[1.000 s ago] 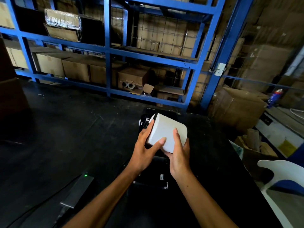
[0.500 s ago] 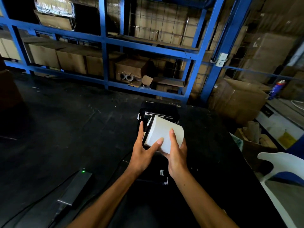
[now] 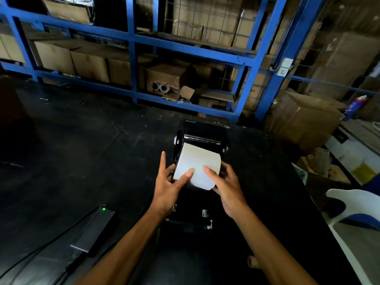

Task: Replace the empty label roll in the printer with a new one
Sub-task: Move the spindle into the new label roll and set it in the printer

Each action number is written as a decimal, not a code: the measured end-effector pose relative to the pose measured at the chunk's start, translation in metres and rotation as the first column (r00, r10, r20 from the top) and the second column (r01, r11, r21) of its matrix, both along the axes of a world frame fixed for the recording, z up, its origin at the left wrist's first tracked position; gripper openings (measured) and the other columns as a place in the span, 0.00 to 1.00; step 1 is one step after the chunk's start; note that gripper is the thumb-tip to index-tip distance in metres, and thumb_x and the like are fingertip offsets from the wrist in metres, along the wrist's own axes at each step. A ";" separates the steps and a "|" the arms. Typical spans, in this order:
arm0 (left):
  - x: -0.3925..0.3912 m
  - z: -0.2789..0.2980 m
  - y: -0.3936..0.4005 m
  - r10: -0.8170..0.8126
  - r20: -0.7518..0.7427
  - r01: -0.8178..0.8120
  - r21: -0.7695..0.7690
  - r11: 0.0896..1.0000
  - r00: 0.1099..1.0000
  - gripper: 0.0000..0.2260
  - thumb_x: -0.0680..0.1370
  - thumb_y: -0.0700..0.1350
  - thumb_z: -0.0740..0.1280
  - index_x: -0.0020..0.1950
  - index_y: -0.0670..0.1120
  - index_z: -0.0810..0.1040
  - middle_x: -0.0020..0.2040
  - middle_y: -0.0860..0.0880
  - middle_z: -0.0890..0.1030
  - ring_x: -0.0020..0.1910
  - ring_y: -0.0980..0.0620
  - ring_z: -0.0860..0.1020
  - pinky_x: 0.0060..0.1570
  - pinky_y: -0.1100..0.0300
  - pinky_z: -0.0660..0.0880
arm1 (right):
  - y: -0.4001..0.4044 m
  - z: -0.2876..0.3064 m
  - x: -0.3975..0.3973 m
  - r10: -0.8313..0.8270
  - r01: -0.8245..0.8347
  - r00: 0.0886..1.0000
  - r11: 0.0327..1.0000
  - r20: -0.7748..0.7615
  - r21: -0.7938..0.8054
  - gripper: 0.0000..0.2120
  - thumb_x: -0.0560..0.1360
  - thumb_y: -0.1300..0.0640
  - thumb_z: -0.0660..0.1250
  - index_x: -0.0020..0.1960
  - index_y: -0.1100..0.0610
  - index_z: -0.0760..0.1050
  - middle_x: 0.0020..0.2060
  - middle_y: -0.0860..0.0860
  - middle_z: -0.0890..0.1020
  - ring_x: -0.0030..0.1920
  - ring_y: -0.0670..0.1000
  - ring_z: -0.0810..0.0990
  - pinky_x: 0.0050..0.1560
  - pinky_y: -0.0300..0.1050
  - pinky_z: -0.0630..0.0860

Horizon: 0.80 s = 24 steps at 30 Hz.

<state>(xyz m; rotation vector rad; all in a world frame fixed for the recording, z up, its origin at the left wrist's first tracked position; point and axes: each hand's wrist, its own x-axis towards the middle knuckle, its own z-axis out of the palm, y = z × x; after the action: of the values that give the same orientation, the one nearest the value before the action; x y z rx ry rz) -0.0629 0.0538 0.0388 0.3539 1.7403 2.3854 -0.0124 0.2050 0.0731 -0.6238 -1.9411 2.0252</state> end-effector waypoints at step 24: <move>-0.016 -0.038 0.009 0.022 0.208 -0.035 0.059 0.998 0.978 0.44 0.58 0.53 0.82 0.69 0.61 0.63 0.65 0.42 0.76 0.55 0.44 0.82 0.53 0.48 0.80 | 0.010 0.033 -0.060 0.165 -0.576 0.781 -0.182 0.602 0.797 0.61 0.53 0.39 0.78 0.74 0.55 0.46 0.63 0.59 0.71 0.59 0.62 0.74 0.53 0.51 0.70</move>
<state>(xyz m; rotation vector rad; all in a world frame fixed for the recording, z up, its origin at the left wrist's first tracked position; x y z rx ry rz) -0.0790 0.0630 0.0008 0.0842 1.5929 2.4018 -0.0723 0.2152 0.1061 0.1921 -3.2728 -0.1018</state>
